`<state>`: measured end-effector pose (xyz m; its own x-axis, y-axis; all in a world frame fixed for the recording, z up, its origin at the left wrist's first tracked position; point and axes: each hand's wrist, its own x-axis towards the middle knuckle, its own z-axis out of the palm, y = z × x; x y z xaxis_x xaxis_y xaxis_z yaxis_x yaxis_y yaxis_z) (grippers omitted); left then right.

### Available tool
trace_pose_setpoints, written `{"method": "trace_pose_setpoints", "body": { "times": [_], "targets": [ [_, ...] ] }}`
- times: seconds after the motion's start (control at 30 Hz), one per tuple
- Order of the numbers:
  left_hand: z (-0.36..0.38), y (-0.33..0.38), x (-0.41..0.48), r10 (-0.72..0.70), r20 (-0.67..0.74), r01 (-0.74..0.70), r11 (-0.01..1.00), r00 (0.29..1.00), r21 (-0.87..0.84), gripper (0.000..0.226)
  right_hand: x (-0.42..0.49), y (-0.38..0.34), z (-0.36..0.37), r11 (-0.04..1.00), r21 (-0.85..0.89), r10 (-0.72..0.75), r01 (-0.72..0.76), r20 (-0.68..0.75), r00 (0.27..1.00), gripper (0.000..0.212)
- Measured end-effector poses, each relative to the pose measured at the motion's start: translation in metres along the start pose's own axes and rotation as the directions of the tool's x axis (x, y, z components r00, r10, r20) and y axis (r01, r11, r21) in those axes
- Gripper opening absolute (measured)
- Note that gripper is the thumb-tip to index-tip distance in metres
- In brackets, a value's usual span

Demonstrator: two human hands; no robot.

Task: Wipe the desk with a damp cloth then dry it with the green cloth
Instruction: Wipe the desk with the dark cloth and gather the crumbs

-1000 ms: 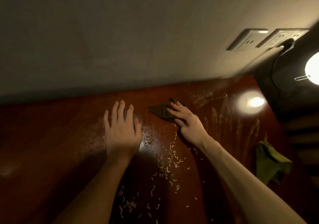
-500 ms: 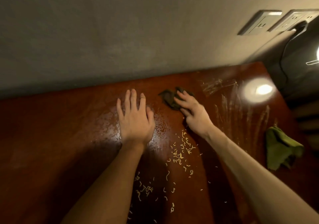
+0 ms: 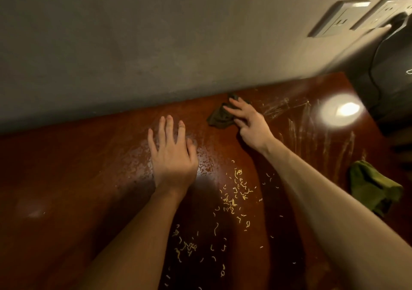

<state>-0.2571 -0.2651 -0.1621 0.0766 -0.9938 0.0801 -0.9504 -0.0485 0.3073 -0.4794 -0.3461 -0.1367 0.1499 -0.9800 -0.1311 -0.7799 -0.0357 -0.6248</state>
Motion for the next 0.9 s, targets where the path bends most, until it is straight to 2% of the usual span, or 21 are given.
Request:
{"method": "trace_pose_setpoints", "body": {
  "times": [0.13,0.27,0.43,0.5,0.67,0.8,0.9],
  "targets": [
    [0.003,-0.001,-0.001,0.007,-0.009,-0.007,1.0,1.0,-0.002,0.057,0.004,0.005,0.002,0.997,-0.054,-0.049,0.05,0.011,0.999,0.057],
    [0.004,0.0,0.001,-0.003,-0.024,0.003,1.0,1.0,-0.007,0.056,-0.029,0.003,0.012,0.986,-0.088,-0.138,0.14,0.034,0.99,0.064],
    [0.002,-0.002,0.0,0.021,-0.031,-0.019,0.999,0.999,0.049,0.051,-0.101,-0.014,0.028,0.954,-0.182,-0.201,0.239,0.206,0.958,0.073],
    [0.0,0.0,0.0,0.003,-0.008,-0.002,0.999,1.0,0.045,0.051,-0.109,-0.012,0.027,0.947,-0.168,-0.226,0.273,0.253,0.941,0.083],
    [-0.006,0.003,0.003,-0.035,0.025,0.036,0.999,0.999,-0.01,0.053,-0.068,0.001,0.005,0.938,-0.053,-0.314,0.343,0.291,0.904,0.077],
    [-0.006,0.003,0.005,-0.029,0.011,0.03,1.0,1.0,-0.007,0.051,0.006,0.016,-0.008,0.898,-0.103,-0.384,0.428,0.295,0.875,0.074],
    [-0.003,0.002,0.003,-0.008,-0.014,0.008,1.0,1.0,0.007,0.051,0.046,0.029,-0.018,0.927,-0.128,-0.322,0.352,0.208,0.923,0.067]
  ]
}}
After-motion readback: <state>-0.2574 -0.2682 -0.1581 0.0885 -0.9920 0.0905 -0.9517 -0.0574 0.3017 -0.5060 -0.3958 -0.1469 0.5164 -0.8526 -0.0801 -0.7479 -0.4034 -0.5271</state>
